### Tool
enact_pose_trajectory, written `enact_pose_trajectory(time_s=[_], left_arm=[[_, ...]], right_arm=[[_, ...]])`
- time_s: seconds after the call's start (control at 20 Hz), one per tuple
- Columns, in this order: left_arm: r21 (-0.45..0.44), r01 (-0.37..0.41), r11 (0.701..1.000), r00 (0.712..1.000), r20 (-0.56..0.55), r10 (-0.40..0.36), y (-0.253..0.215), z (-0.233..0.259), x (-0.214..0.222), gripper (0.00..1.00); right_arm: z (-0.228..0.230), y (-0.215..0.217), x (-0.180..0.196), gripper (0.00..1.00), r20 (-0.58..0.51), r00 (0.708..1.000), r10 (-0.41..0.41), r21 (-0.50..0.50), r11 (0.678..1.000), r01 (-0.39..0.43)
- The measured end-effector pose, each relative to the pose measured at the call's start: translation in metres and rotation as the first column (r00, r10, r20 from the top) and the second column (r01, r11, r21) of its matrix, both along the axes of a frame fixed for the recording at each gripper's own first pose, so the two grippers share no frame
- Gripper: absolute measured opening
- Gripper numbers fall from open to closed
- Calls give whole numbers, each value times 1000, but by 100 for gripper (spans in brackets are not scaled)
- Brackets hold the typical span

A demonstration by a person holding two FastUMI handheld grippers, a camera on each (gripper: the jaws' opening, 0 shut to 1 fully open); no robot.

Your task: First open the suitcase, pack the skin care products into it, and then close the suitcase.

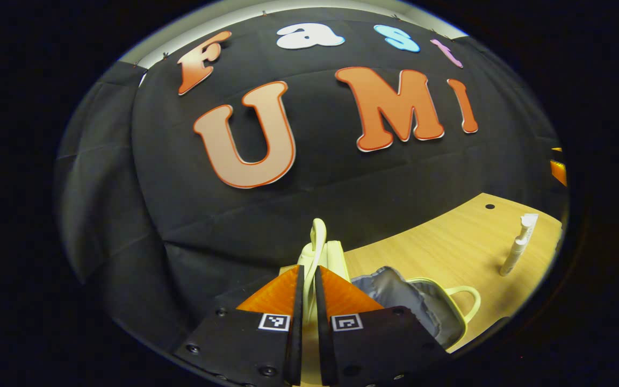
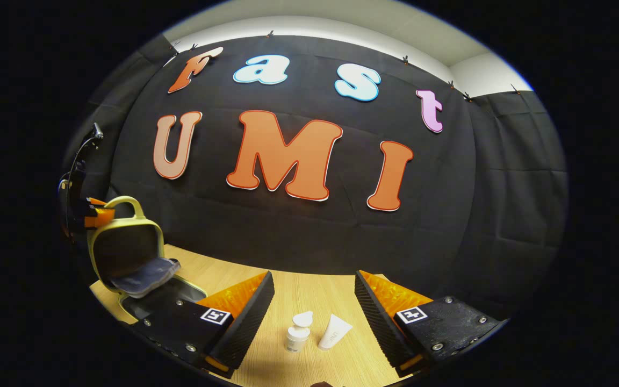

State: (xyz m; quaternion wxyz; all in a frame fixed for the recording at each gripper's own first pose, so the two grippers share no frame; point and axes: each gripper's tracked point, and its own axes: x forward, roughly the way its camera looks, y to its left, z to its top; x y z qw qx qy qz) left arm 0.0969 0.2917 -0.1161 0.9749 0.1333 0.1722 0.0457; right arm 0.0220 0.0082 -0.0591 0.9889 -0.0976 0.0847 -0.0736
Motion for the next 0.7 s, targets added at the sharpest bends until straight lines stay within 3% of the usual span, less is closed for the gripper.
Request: enact_pose_trajectory(time_s=[0.3, 0.6, 0.7], left_arm=[[-94, -154, 984, 988, -39, 151, 105, -28, 1, 14], [-166, -293, 941, 951, -154, 269, 197, -101, -11, 14], [-203, -357, 912, 925, -215, 314, 216, -134, -16, 14]], right_arm=[[-5, 17, 8, 96, -14, 1000, -17, -10, 1000, 17], [-6, 26, 14, 96, -27, 999, -29, -12, 1000, 29], [-8, 27, 14, 96, -37, 999, -36, -18, 999, 35]])
